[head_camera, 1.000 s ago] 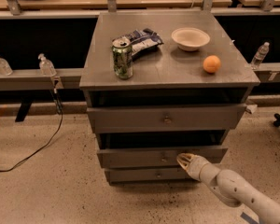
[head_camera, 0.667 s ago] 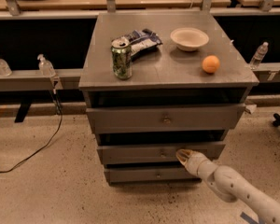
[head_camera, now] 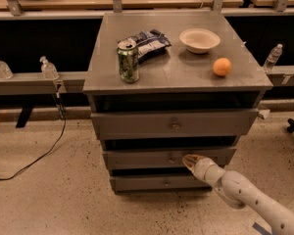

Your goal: Close middle drawer

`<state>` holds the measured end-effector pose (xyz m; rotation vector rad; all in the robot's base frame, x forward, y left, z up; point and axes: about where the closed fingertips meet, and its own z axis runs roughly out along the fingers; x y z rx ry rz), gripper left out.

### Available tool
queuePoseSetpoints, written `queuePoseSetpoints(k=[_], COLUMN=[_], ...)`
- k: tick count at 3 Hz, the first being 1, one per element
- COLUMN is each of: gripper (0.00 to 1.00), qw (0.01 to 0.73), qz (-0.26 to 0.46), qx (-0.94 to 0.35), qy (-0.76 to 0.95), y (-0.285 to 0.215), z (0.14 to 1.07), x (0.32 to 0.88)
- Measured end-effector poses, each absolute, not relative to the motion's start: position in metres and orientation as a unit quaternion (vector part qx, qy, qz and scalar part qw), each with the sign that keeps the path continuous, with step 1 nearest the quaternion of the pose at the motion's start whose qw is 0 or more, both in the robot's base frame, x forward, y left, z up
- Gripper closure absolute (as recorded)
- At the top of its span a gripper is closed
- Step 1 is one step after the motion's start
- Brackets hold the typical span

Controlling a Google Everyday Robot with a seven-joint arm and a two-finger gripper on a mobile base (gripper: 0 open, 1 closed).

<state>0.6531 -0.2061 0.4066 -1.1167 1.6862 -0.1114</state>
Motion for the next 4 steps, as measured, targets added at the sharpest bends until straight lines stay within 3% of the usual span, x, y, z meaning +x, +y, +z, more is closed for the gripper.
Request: queuePoseSetpoints(k=[2,3,4], gripper=[1.00,0.77,0.54], qw=[0.566,0.565,0.566], qz=[-0.019,0.005,0.004], qx=[-0.469,-0.475,-0.475], qy=[0.678,0.675,0.674], y=[-0.203,-0.213,-0.210], z=[0.435,0.444,0.444], x=[0.624,0.591,0.594])
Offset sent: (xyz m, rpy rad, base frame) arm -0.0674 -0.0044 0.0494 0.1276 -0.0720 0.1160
